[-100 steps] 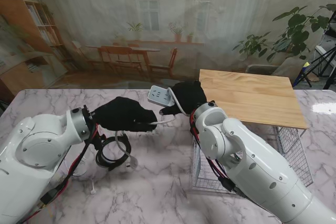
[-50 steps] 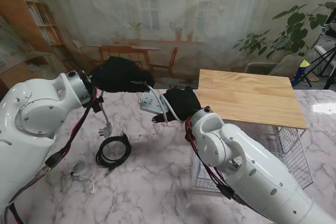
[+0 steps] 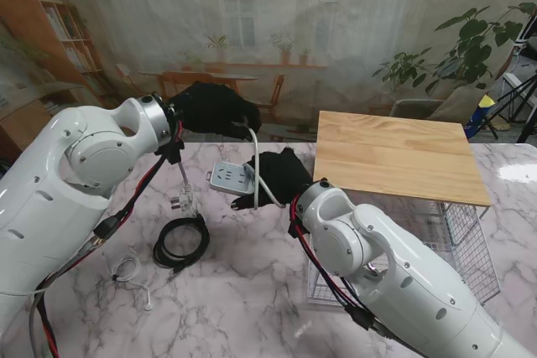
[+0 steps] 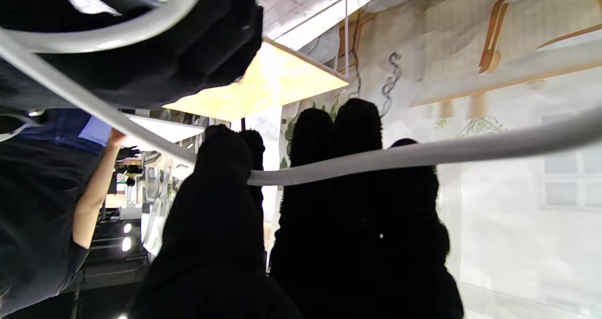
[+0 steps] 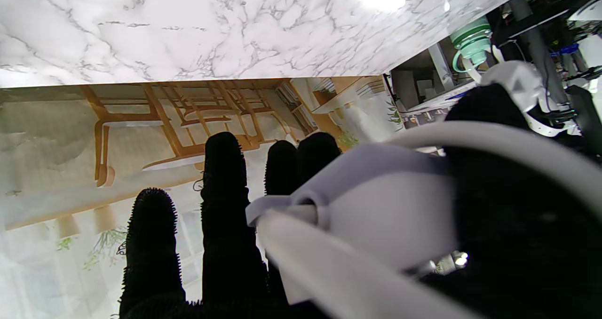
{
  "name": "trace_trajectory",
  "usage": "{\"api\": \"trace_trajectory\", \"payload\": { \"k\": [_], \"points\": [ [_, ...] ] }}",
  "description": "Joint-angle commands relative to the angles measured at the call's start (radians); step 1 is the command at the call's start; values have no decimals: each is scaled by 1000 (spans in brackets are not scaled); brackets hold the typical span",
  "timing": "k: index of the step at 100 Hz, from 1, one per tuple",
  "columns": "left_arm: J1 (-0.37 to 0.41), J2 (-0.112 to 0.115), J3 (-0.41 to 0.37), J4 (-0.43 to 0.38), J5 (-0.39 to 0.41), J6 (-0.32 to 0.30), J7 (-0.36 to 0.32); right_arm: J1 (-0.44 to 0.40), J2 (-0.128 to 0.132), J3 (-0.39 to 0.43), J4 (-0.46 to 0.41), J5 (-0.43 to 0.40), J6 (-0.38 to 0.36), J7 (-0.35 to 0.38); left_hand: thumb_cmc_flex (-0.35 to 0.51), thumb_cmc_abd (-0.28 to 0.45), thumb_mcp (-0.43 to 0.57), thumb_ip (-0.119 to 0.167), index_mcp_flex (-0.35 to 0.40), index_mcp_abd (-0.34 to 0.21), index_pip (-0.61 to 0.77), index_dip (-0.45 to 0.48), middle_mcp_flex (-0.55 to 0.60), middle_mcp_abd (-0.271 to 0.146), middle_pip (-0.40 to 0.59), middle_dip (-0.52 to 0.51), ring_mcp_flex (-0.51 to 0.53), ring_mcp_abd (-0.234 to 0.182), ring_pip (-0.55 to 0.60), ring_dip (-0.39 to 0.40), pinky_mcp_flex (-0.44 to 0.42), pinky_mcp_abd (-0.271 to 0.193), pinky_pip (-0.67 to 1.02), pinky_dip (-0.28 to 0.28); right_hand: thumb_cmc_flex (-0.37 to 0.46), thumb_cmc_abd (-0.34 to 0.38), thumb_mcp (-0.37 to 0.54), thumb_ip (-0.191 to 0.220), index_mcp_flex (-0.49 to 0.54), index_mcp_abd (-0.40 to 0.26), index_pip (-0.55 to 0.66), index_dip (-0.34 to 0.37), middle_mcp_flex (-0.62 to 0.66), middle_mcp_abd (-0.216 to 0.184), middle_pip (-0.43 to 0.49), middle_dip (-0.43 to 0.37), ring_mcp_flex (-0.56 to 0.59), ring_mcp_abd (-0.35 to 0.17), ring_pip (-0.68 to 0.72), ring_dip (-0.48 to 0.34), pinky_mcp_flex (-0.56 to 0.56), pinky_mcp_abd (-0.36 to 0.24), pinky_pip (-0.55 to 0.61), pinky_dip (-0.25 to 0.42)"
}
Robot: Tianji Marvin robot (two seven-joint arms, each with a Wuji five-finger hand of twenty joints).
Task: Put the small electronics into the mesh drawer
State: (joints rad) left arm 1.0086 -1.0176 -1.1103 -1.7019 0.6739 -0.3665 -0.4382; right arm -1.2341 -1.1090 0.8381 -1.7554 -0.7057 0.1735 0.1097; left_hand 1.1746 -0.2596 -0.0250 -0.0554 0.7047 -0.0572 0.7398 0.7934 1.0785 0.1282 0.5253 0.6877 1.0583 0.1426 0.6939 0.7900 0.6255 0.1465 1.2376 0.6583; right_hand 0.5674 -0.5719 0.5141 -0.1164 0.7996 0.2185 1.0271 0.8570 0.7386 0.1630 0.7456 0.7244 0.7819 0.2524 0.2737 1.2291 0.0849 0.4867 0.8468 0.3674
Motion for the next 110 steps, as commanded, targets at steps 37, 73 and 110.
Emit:
{"api": "trace_trajectory", "payload": {
  "k": [37,73,110],
  "points": [
    [-124,-9,139,182,-26,65,-58,-96,2,32,-86,67,-79,-2,98,107,114,59,8,-31,42,29,0,24,24,22,12,22,46,26,-15,-74,0,46,164,246,329,3,99,-153,35,6,21,-34,30,11,23,-8,68,19,-5,6,-14,9],
    [-162,-16,237,268,-92,72,-59,-129,-2,62,-122,121,-95,-11,102,110,105,55,8,-34,40,20,1,26,24,23,14,23,47,34,-14,-73,-3,54,164,245,333,2,99,-153,36,6,22,-33,30,11,26,-8,69,20,-3,6,-12,8],
    [-191,-17,341,331,-148,61,-80,-151,-12,92,-146,142,-90,-54,111,121,90,56,7,-32,40,-9,5,32,24,29,8,65,51,47,-19,-56,3,67,164,242,335,0,100,-153,37,4,24,-32,32,10,28,-5,70,21,-2,7,-10,6]
  ]
}}
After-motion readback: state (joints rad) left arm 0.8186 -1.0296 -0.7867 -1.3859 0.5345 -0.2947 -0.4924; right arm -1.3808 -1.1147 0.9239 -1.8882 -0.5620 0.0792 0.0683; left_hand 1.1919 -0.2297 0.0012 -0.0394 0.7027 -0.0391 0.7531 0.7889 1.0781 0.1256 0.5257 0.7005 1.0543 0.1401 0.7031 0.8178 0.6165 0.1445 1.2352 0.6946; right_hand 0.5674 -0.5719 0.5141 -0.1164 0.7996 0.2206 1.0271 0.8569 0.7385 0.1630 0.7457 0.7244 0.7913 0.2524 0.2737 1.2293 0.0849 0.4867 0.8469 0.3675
